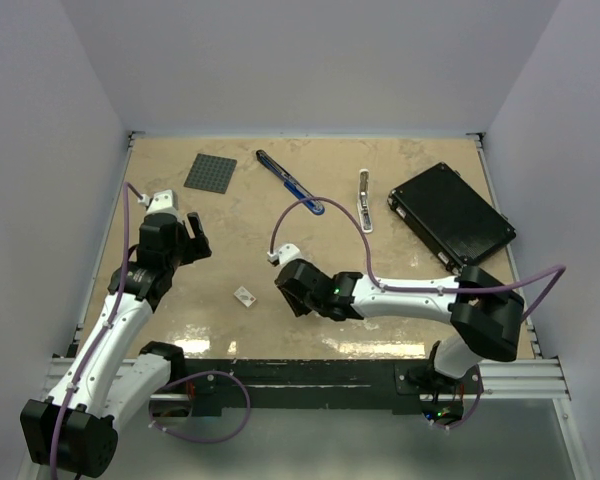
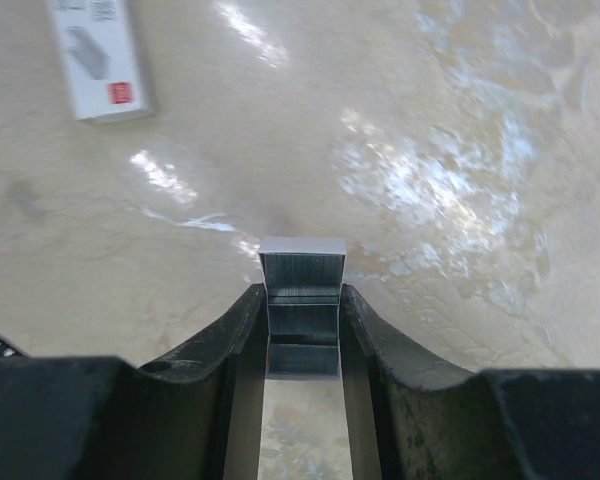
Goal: Unload the staples from the stapler
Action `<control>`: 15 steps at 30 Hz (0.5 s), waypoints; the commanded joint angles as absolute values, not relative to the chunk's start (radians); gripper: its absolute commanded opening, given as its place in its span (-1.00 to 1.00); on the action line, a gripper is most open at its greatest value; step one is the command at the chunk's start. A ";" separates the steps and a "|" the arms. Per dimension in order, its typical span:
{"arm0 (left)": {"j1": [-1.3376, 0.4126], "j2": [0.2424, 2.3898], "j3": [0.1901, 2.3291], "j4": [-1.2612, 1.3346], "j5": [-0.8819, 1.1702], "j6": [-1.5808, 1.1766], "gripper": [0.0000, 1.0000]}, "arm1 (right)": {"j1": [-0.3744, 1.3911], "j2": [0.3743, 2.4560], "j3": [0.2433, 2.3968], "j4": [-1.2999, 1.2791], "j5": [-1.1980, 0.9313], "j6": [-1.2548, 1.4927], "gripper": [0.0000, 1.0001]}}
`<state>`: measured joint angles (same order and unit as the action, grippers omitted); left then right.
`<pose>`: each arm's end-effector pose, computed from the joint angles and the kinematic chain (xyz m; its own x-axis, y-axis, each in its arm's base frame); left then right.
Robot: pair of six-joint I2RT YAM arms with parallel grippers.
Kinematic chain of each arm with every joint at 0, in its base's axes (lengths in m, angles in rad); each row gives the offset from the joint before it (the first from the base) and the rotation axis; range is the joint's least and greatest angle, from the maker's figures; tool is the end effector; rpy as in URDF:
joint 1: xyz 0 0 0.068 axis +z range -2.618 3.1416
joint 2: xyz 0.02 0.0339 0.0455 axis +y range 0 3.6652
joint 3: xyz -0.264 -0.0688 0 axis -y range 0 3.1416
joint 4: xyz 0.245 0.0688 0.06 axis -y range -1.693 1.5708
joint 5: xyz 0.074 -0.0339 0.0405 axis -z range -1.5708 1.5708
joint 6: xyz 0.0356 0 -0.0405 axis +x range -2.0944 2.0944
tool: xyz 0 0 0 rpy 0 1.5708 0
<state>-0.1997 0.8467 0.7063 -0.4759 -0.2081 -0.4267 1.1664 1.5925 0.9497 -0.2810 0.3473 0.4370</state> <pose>0.1827 -0.0295 0.2735 -0.5277 -0.3064 -0.7923 -0.2082 0.9509 -0.2290 0.1381 0.2918 0.1928 -0.6161 -0.4282 -0.6611 -0.5772 0.8165 0.0091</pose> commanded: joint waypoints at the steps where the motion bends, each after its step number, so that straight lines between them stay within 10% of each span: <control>1: -0.204 0.848 0.706 -0.442 -0.199 -0.417 0.58 | 1.173 1.586 0.945 -0.120 0.203 0.241 -0.41; 15: -0.204 0.887 0.712 -0.446 -0.193 -0.420 0.57 | 1.210 1.693 0.980 -0.078 0.117 0.181 -0.23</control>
